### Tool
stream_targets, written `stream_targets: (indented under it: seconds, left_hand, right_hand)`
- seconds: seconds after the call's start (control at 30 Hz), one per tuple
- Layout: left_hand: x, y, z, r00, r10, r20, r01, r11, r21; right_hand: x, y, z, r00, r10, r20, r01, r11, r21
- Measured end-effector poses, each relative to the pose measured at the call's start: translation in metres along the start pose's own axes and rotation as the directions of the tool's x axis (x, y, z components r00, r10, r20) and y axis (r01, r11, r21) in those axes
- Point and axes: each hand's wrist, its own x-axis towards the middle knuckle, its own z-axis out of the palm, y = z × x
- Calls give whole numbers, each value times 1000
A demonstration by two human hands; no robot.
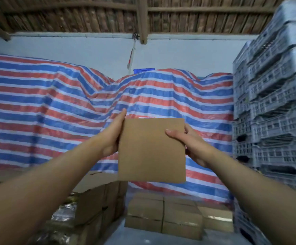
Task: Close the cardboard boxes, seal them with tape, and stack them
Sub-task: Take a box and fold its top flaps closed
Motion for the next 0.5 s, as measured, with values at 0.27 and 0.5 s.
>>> stream_targets:
  seconds: [0.27, 0.5]
  left_hand:
    - [-29, -99, 55, 983, -166, -76, 152, 975, -159]
    - [-68, -202, 52, 952, -283, -118, 275, 958, -79]
  right_hand:
    - [-74, 93, -30, 984, 167, -56, -161, 982, 100]
    - [-154, 190, -8, 961, 262, -92, -245, 956, 160]
